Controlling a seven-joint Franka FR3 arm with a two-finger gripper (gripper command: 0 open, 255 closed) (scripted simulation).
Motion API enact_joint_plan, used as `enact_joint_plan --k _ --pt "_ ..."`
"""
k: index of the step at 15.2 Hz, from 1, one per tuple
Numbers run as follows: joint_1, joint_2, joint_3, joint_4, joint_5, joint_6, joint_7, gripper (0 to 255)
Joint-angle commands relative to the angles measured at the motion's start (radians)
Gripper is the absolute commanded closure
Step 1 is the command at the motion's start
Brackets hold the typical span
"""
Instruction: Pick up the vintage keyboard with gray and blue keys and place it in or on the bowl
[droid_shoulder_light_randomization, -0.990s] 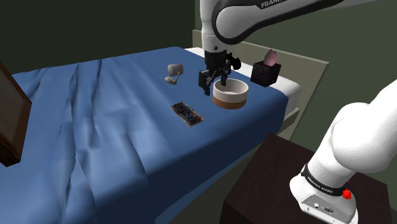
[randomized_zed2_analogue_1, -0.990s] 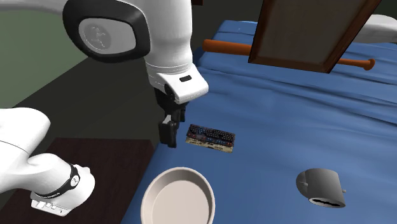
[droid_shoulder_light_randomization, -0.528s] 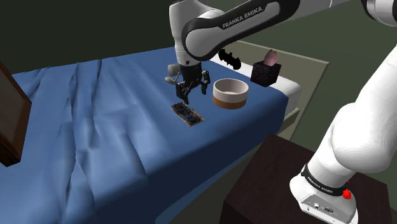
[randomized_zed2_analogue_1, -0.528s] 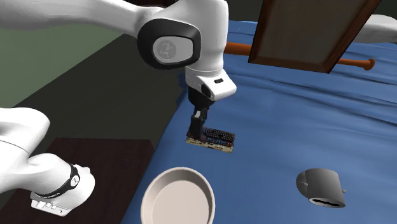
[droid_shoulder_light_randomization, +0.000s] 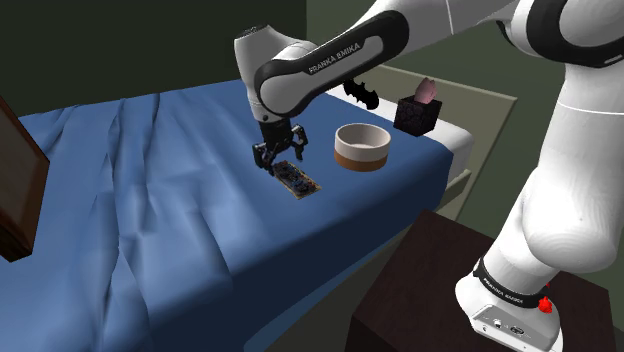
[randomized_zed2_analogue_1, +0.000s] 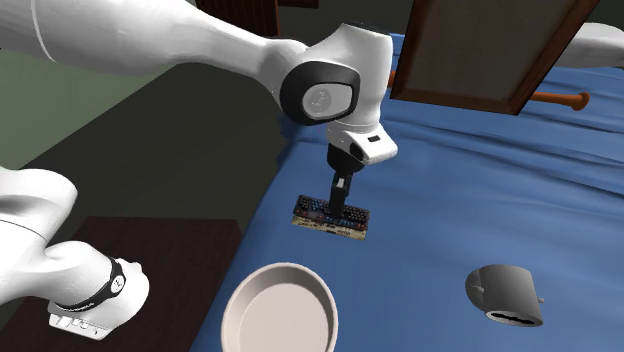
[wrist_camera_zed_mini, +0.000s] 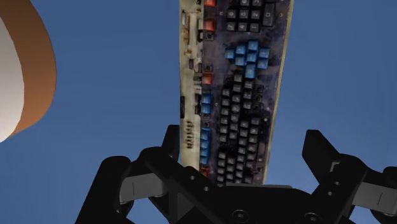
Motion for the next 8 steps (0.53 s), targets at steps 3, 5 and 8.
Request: enact_joint_plan --k 3,5,8 --pt "-0.002 0.018 -0.004 -0.035 -0.009 0.053 0.008 0" --pt "-0.003 0.024 -0.005 -0.049 -0.013 0.072 0.01 0" --pt "-0.003 0.024 -0.006 -0.048 -0.013 0.072 0.011 0"
